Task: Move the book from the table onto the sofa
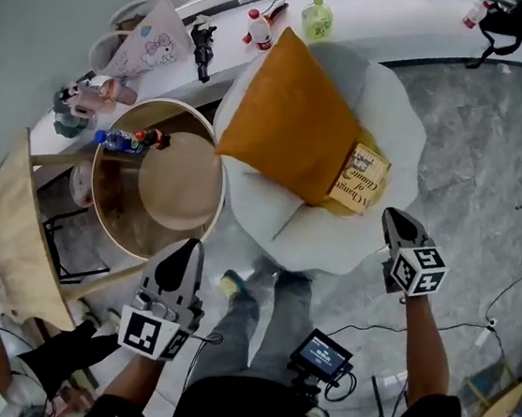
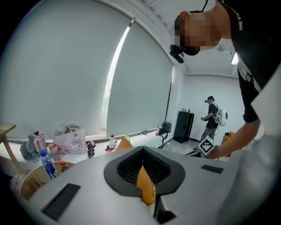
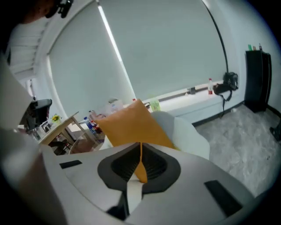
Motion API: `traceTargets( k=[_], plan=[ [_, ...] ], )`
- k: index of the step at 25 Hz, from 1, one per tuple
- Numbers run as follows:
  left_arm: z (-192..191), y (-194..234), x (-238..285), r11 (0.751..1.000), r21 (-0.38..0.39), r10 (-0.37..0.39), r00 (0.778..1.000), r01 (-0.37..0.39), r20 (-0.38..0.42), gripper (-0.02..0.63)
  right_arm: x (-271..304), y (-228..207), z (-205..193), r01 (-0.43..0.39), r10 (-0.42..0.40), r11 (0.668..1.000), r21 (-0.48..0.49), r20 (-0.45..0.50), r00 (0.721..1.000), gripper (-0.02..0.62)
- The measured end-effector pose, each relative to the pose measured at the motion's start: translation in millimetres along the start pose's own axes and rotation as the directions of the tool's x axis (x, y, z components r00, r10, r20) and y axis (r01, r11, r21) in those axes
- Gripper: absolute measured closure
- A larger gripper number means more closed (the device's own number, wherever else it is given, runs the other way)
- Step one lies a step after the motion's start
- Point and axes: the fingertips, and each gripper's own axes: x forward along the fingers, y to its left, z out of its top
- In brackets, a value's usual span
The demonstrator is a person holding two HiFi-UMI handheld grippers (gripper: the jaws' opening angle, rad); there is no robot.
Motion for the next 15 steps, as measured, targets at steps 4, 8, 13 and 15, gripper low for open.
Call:
traceTargets(
  k=[4,8,13,15],
  plan=[
    [14,12,-60,1.000,0.001,-0.021,0.998,0.021,0.054,0.592,-50,112,64,-0.037,0.054,0.987,-0.155,0.107,0.993,0.581],
    [29,27,-132,0.999,0.012,-0.044,0.990,0.043,0.133,0.592,-91,232,88,-0.061,0.105,0.968,-0.244,0.171,0.980,0.581],
    [38,61,-214,1.000,0.005,-0.028,0.970,0.028,0.242,0.592,-128,352,100,-0.087,0.164,0.942,-0.323,0.219,0.962,0.580],
    [41,75,-244,1.000,-0.001,-0.018,0.961,0.019,0.278,0.592,-141,393,101,-0.080,0.167,0.931,-0.356,0.219,0.961,0.580]
  ],
)
